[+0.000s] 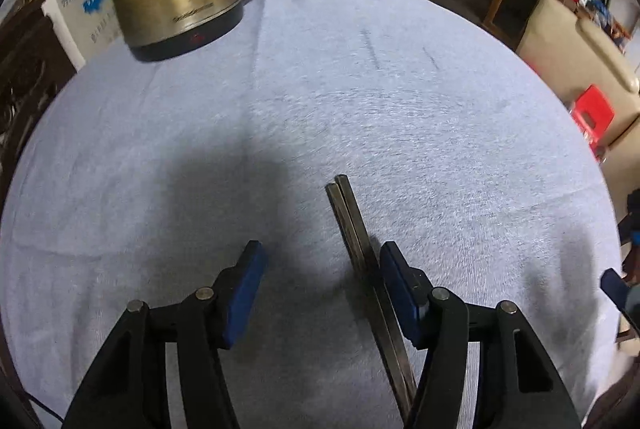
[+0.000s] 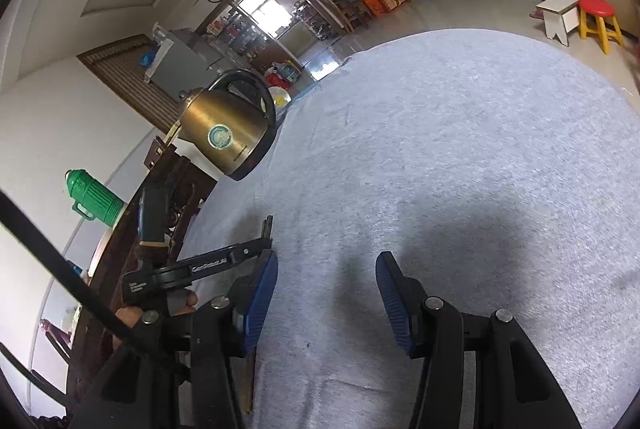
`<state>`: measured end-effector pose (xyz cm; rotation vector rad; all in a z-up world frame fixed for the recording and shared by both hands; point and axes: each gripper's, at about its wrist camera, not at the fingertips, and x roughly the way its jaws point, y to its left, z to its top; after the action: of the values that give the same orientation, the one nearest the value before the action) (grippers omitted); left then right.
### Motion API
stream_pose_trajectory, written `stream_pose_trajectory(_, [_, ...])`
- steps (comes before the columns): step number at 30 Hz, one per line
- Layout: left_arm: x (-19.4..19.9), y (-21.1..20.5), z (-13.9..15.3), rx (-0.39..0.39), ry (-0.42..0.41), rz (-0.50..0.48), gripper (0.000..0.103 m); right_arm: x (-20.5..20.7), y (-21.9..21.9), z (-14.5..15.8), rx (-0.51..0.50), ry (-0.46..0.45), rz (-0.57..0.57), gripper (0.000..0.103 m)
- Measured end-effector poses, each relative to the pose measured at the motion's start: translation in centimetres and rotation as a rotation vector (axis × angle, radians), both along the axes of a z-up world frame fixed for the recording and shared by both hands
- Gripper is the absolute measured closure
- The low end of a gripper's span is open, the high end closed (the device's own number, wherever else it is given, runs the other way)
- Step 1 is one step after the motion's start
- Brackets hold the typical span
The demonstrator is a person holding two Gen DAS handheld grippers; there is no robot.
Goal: Organize utensils
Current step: 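Grasp a dark chopstick with the left tool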
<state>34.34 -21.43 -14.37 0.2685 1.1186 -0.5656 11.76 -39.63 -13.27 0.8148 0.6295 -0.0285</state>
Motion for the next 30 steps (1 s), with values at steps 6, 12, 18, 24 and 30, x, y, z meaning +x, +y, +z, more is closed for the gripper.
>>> stream_pose_trajectory(6, [-0.1,2.9,-0.1,0.009,-0.008,0.002,0.042,0.5,1.2,0.6,-0.021,-0.011,0.022,0.049])
stream_pose_trajectory(12, [0.5,5.7,0.7,-0.092,0.011,0.036,0.042,1.2,1.9,0.1,-0.013,0.015,0.044,0.049])
stream_pose_trajectory(18, [1.2,5.5,-0.3,-0.059,0.018,0.072,0.044,1.5,2.6,0.3,-0.031,0.005,0.068,0.049])
stream_pose_trajectory(24, [0.6,4.5,-0.5,-0.026,-0.016,0.058,0.046,1.2,1.8,-0.2,-0.017,0.008,0.052,0.049])
stream_pose_trajectory(30, [-0.1,1.6,-0.3,0.003,-0.034,0.005,0.056,0.9,1.5,-0.4,-0.012,0.010,0.046,0.049])
